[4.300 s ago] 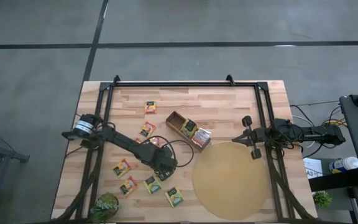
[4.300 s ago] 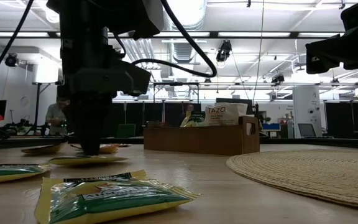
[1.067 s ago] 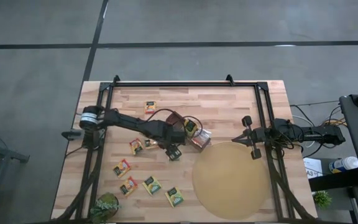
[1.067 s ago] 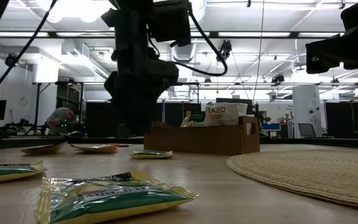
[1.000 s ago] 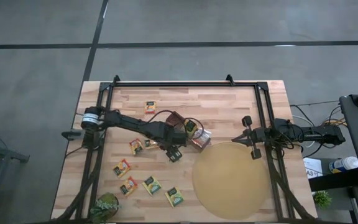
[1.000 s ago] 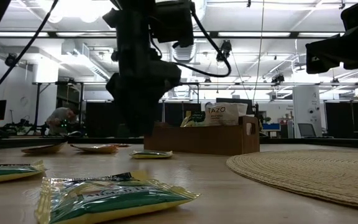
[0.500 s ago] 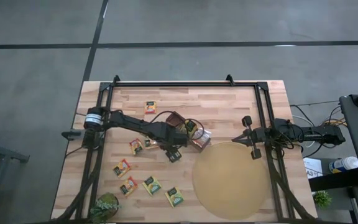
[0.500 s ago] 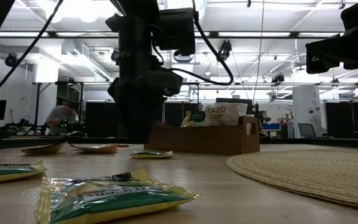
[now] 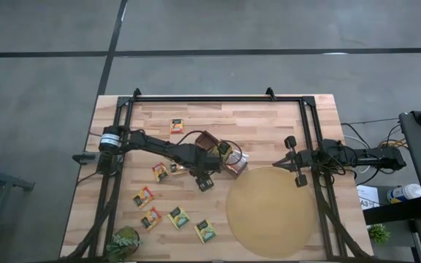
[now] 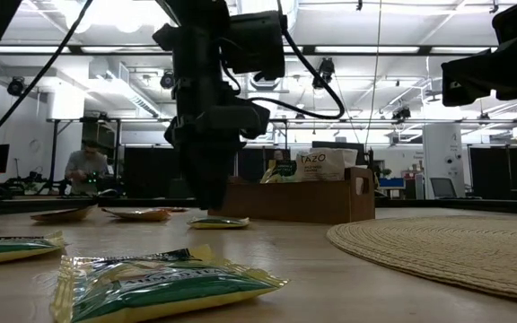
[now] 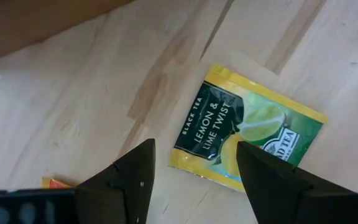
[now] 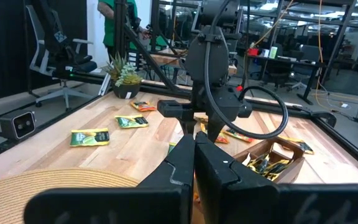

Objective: Pick & Place Tea
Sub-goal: Put the yellow tea bag into the middle section of the wooden organizer

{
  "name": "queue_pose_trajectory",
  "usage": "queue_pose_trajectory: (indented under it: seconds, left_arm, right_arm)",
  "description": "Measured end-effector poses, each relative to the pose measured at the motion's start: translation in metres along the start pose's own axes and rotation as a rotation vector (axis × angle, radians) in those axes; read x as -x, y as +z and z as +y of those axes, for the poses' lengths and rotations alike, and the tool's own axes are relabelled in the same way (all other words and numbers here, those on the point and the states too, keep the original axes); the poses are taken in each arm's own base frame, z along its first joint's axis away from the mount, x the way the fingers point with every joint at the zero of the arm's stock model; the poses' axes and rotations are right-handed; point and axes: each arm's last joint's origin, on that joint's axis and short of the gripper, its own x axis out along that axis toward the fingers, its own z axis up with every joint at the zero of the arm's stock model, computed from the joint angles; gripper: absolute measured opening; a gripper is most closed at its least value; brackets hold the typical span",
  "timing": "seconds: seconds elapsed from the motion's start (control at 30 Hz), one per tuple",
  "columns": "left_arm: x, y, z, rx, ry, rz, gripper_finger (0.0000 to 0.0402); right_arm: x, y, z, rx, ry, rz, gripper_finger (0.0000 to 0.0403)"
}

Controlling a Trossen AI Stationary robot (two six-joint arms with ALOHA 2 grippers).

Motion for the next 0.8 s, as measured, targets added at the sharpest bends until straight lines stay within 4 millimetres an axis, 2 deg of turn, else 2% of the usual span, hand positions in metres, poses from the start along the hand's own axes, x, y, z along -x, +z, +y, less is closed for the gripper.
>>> queue_pose_trajectory:
  seconds: [0.37,0.6,0.7,0.8]
  left_arm:
    - [-0.014,-0.01,0.005,-0.008,0.0,0.028,0.0218]
    - [-0.016,-0.011,0.005,0.001,-0.007,0.016,0.0217]
    - [-0.016,-0.01,0.005,0.007,-0.003,0.013,0.0196]
    - [-0.017,-0.01,0.006,0.01,0.006,0.008,0.0141]
  right_arm:
    - [0.0,0.0,0.0,0.0,0.0,0.0,0.0008]
    - [0.0,0.0,0.0,0.0,0.0,0.0,0.0008]
    - [0.0,0.0,0.0,0.0,0.0,0.0,0.0008]
    - [0.0,0.0,0.0,0.0,0.0,0.0,0.0008]
